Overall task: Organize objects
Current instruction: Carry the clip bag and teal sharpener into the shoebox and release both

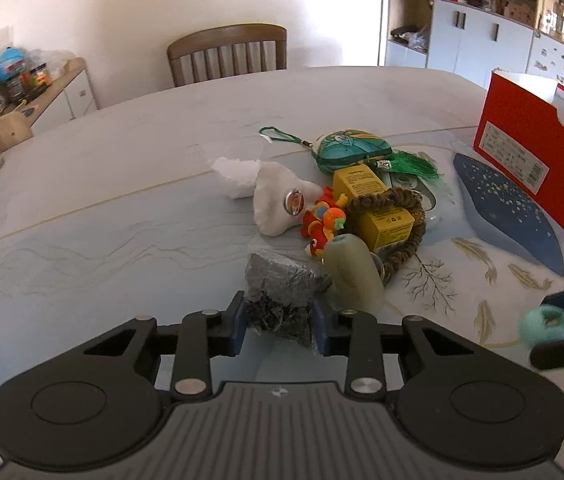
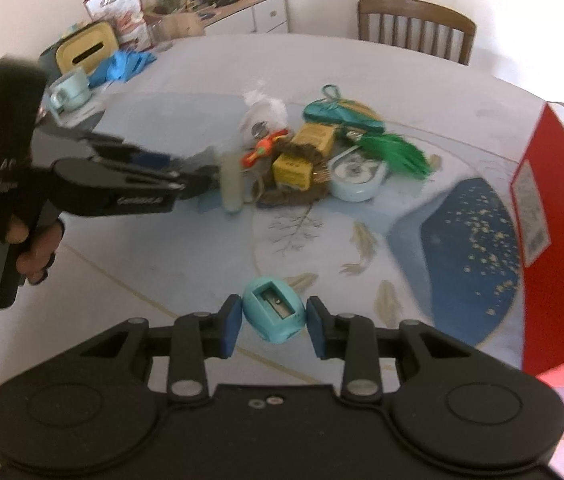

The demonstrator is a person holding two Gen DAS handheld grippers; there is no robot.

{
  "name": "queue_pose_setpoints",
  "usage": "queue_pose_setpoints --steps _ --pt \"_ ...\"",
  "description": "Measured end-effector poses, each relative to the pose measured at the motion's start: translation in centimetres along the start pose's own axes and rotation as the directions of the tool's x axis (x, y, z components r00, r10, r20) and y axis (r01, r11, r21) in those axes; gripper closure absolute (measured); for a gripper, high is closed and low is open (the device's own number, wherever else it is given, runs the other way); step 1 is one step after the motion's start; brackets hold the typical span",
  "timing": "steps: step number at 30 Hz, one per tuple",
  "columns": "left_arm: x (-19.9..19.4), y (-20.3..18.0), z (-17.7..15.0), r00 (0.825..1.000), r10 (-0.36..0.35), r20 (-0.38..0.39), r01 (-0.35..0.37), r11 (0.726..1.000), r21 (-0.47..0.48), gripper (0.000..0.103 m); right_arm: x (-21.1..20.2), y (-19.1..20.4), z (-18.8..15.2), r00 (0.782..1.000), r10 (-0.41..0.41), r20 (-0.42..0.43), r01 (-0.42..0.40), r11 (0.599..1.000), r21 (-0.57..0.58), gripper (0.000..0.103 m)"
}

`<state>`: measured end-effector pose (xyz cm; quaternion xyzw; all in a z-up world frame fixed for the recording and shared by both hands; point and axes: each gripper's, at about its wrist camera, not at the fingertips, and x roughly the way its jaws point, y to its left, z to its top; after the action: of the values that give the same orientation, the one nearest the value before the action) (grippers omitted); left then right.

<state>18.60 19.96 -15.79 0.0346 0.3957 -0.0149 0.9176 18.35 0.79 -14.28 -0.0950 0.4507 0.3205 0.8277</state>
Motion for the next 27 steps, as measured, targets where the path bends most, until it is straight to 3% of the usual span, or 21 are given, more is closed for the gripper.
queue_pose_setpoints --steps 15,27 --pt "-6.0 -1.0 1.5 0.996 -0.020 0.089 0.029 0.994 -0.105 0.073 -5.8 -3.6 -0.1 0.995 -0.018 0.102 0.007 0.995 0.102 0.070" --pt "-10.0 -7.7 5.1 0.983 -0.107 0.152 0.118 0.991 -0.065 0.073 -11.3 -7.4 0.1 0.976 -0.046 0.211 0.013 0.988 0.156 0.070"
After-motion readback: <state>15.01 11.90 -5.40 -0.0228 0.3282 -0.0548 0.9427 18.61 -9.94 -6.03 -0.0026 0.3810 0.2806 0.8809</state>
